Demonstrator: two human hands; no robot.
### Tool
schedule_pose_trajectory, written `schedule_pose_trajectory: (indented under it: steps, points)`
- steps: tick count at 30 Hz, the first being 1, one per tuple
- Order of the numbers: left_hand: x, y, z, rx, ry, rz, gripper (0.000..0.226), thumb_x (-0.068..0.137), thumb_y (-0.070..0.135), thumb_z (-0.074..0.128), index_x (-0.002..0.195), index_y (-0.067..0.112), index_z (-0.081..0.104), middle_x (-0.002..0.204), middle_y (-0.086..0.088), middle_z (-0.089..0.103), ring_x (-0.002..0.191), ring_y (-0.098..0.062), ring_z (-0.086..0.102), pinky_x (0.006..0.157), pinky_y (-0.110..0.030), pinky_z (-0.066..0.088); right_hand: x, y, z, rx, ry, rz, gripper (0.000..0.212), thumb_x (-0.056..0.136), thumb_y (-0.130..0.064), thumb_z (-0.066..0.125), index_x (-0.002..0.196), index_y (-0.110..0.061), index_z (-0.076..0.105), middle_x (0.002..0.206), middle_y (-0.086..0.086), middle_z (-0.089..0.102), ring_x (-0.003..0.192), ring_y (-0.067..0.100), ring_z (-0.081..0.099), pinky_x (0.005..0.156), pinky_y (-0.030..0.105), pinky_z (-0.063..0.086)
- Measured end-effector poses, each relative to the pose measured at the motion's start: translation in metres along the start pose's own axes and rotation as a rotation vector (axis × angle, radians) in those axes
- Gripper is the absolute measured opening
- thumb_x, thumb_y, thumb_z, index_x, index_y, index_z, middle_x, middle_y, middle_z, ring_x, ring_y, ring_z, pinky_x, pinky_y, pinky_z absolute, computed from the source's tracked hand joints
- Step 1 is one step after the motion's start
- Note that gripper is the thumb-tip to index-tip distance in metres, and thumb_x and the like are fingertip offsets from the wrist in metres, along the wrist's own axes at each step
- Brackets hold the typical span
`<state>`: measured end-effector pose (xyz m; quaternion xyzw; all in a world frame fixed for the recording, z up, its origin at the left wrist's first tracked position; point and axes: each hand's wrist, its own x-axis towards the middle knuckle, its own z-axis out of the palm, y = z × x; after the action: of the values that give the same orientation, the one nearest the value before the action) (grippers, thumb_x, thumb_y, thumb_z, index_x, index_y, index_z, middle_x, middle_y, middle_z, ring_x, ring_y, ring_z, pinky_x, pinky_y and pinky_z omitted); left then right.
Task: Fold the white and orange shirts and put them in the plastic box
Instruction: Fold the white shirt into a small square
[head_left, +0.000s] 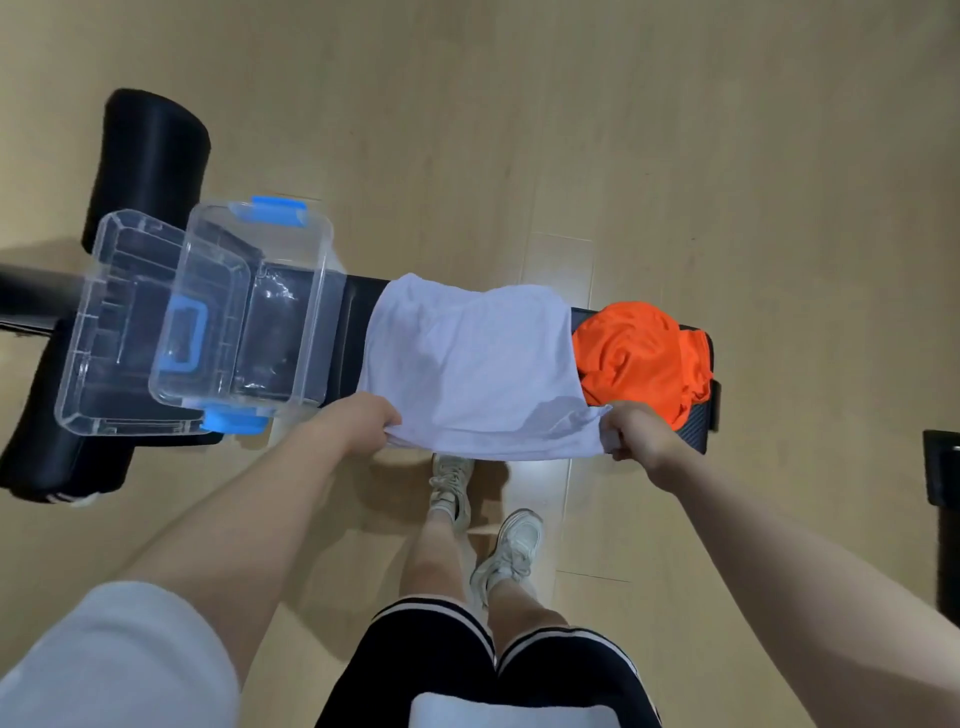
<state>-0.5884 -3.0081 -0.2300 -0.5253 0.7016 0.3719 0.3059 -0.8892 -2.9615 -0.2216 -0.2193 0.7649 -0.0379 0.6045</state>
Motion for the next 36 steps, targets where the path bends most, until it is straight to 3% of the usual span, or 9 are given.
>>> schedule_pose_trajectory:
  steps: [3,6,15,19,22,25,30,33,36]
  points:
    - [0.015,-0.005,-0.005,-0.126,0.044,-0.031,0.032,0.080,0.001,0.039,0.056,0.015,0.022,0.059,-0.002,0.026,0.055,-0.017,0.022,0.051,-0.029,0.015,0.009,0.002,-0.007,0.182,-0.021,-0.181,0.016,0.074,-0.002,0.053,0.063,-0.011,0.047,0.048,-0.003,0.041,0.049,0.015,0.032,0.042,0.018,0.027]
    - [0.041,-0.013,-0.014,-0.305,0.145,-0.070,0.029,0.080,0.006,0.038,0.057,0.015,0.023,0.059,-0.002,0.026,0.058,-0.018,0.022,0.055,-0.029,0.015,0.041,-0.008,-0.010,0.145,0.059,-0.303,0.014,0.085,0.005,0.047,0.080,-0.006,0.055,0.065,0.004,0.050,0.059,0.012,0.047,0.051,0.022,0.035]
    - [0.137,-0.037,-0.043,-0.626,0.468,-0.177,0.020,0.081,0.006,0.036,0.061,0.011,0.031,0.063,-0.005,0.029,0.063,-0.018,0.025,0.055,-0.029,0.015,0.138,-0.066,-0.011,0.366,0.189,-0.430,0.025,0.089,-0.005,0.051,0.067,-0.018,0.052,0.065,0.000,0.051,0.054,0.005,0.047,0.052,0.017,0.039]
    - [0.182,-0.040,-0.051,-0.828,0.671,-0.251,0.015,0.088,0.012,0.042,0.091,0.008,0.056,0.074,0.001,0.047,0.065,-0.016,0.040,0.054,-0.021,0.028,0.193,-0.078,-0.004,0.439,0.314,-0.405,0.018,0.089,-0.018,0.050,0.071,-0.020,0.051,0.072,0.000,0.048,0.063,0.011,0.042,0.058,0.026,0.035]
    - [0.198,-0.040,-0.040,-0.993,0.690,-0.302,0.034,0.092,0.026,0.047,0.123,0.013,0.047,0.091,0.007,0.053,0.077,-0.006,0.049,0.065,-0.018,0.036,0.229,-0.071,0.007,0.321,0.380,-0.348,0.014,0.093,-0.020,0.048,0.081,-0.016,0.055,0.076,0.000,0.050,0.068,0.012,0.044,0.065,0.028,0.036]
    - [0.199,-0.045,-0.013,-0.796,0.586,-0.367,0.040,0.091,0.034,0.051,0.124,0.013,0.044,0.112,0.000,0.052,0.093,-0.017,0.049,0.075,-0.031,0.040,0.241,-0.064,0.009,0.215,0.416,-0.315,0.027,0.087,-0.029,0.056,0.099,-0.005,0.060,0.086,0.004,0.055,0.080,0.017,0.048,0.071,0.029,0.038]
    - [0.193,-0.051,-0.005,-0.762,0.724,-0.360,0.024,0.097,0.027,0.041,0.100,0.006,0.052,0.092,-0.013,0.057,0.081,-0.027,0.051,0.068,-0.033,0.038,0.238,-0.062,0.010,0.142,0.494,-0.279,0.013,0.083,-0.016,0.058,0.095,-0.011,0.057,0.090,0.004,0.057,0.084,0.020,0.051,0.073,0.031,0.039]
    - [0.194,-0.053,-0.008,-0.767,0.753,-0.354,0.024,0.098,0.026,0.039,0.111,0.010,0.050,0.096,-0.011,0.057,0.089,-0.031,0.053,0.072,-0.036,0.041,0.231,-0.062,0.011,0.051,0.543,-0.262,0.010,0.083,-0.012,0.054,0.093,-0.010,0.054,0.083,0.003,0.057,0.083,0.025,0.054,0.070,0.029,0.036]
    - [0.202,-0.053,-0.007,-0.516,0.709,-0.401,0.036,0.095,0.021,0.043,0.130,0.012,0.040,0.127,-0.012,0.048,0.116,-0.033,0.043,0.095,-0.044,0.036,0.232,-0.064,0.012,-0.172,0.551,-0.217,0.028,0.080,-0.010,0.054,0.108,-0.007,0.051,0.104,0.012,0.063,0.099,0.031,0.057,0.074,0.033,0.040]
